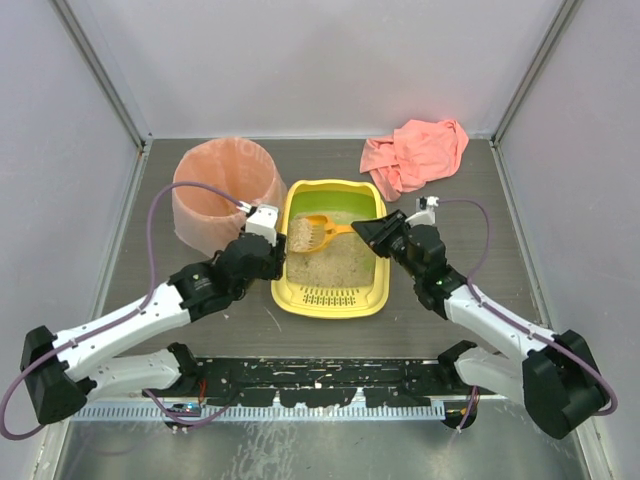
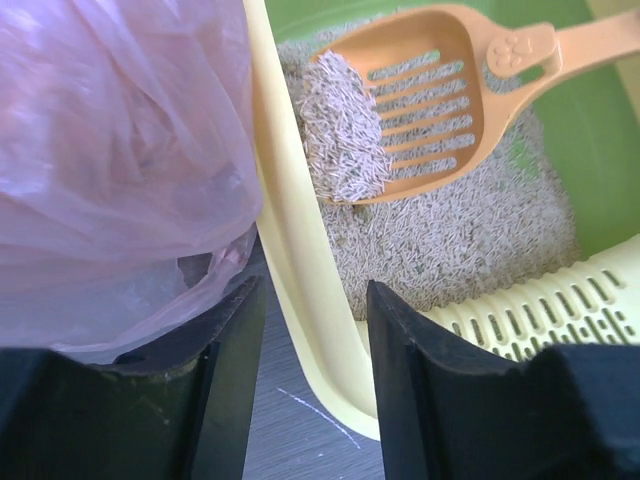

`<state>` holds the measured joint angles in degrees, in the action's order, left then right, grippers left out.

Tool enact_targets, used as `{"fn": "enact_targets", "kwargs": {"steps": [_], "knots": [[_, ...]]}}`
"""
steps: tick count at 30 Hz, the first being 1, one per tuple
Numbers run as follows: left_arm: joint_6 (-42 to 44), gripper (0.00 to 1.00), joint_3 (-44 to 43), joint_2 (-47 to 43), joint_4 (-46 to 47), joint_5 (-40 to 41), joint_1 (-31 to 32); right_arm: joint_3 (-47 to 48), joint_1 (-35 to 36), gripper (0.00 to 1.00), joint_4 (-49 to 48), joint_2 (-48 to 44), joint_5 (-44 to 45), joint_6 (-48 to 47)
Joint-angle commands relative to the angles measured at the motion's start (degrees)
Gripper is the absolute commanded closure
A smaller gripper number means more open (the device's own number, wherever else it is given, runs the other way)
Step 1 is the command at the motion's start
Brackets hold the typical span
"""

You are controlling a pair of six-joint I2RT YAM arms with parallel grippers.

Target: Clean the litter box

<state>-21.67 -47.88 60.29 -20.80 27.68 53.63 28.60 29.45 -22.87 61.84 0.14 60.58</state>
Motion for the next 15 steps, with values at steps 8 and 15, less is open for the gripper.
{"fn": "enact_targets", "kwargs": {"steps": [8,15], "knots": [[2.13,0.46,-5.62,-7.08,-3.96,3.59,0.09,-5.01,-11.23,0.99,-1.21,-10.36,-11.00,0.38],[1.22,0.46,-5.23,-8.31,-5.37,3.15,0.15,-8.95,-25.15,0.99,-10.40,-10.73,-27.20,6.46]]}}
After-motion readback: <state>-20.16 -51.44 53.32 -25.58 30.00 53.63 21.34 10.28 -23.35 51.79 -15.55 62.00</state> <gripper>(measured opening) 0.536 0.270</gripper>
